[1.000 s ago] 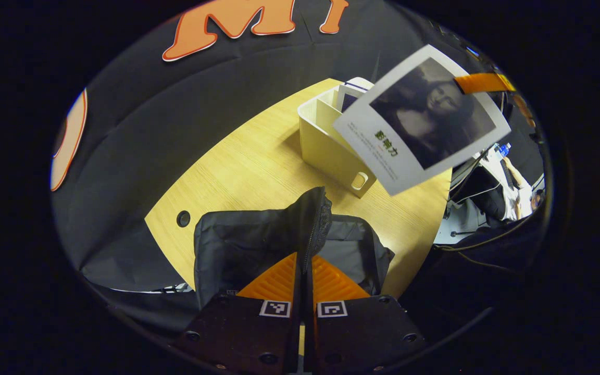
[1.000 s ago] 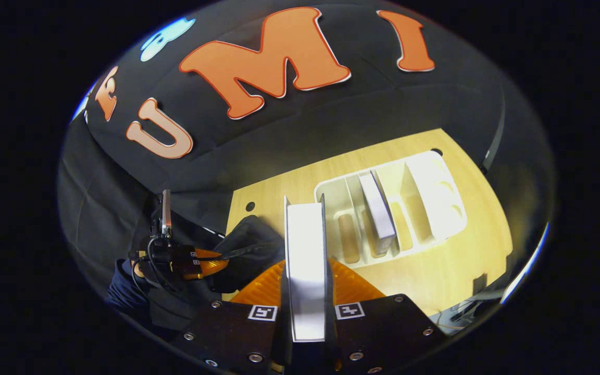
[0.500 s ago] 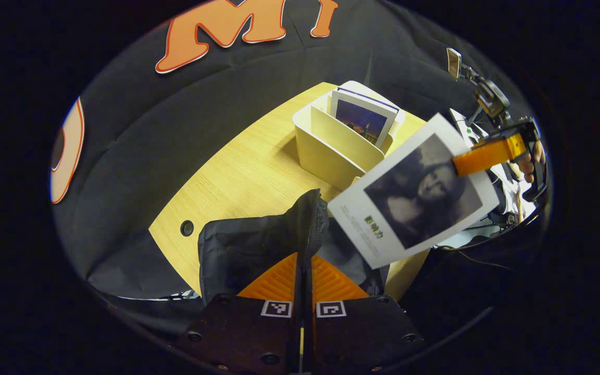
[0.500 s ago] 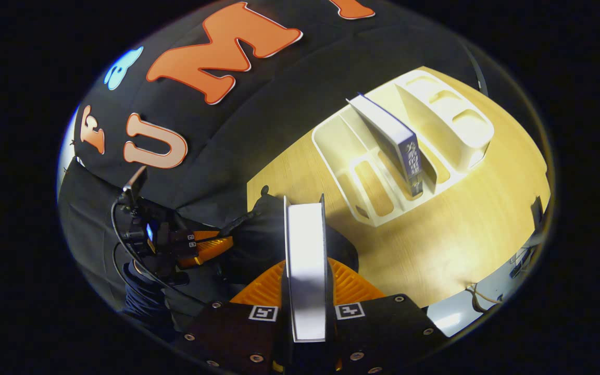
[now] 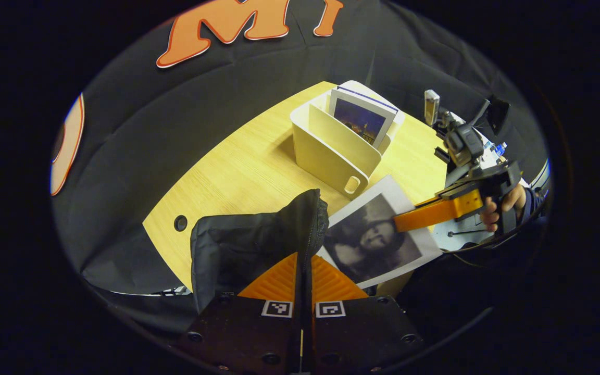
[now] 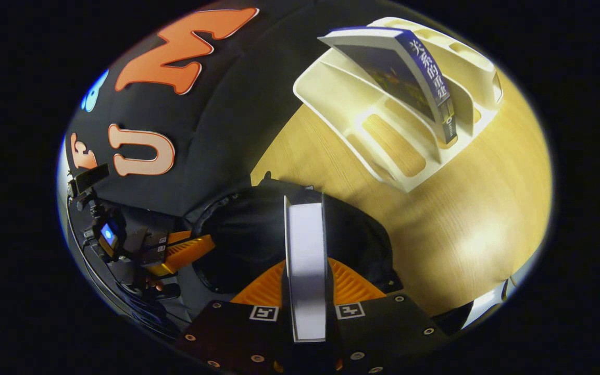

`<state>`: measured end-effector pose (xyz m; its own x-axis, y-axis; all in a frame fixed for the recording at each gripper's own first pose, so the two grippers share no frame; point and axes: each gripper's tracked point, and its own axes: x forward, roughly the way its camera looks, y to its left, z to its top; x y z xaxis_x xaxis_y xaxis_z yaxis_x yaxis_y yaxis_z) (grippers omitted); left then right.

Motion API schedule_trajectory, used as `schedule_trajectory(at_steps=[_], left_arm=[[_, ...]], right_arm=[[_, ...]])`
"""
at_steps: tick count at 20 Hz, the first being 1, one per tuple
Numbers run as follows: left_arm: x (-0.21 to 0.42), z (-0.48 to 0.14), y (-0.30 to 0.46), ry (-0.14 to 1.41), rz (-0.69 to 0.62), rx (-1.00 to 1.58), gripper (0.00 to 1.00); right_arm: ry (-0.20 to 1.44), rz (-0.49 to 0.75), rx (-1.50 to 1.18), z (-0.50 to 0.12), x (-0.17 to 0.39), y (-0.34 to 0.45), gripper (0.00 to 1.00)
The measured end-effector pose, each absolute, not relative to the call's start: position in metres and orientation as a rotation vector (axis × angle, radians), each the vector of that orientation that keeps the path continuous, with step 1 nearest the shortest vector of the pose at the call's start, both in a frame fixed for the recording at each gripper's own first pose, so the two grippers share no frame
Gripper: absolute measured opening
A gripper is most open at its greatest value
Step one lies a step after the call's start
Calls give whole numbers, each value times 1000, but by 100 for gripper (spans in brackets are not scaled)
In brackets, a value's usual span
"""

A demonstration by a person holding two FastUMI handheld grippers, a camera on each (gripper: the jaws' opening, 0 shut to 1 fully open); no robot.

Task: Open the schoolbag, grab two books from the bookshelf and put them into the schoolbag.

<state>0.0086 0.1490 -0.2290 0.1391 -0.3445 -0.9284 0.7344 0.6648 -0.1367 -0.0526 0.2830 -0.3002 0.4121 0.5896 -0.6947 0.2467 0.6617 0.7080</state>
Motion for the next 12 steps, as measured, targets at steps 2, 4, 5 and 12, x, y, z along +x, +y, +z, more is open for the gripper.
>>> schedule_trajectory(at_steps=[2,4,5,12], left_arm=[[6,-227,147,1196,-812,392,2],[4,-226,145,1195,-817,389,2],[4,-226,144,1188,-817,388,2],[-10,-220,126,1153,-852,346,2]], right_arm=[[1158,258,884,-314,-51,293,25],[1144,271,919,-319,-42,306,25],[1132,268,928,-323,-36,312,25],[1060,283,1005,-337,-11,339,25]])
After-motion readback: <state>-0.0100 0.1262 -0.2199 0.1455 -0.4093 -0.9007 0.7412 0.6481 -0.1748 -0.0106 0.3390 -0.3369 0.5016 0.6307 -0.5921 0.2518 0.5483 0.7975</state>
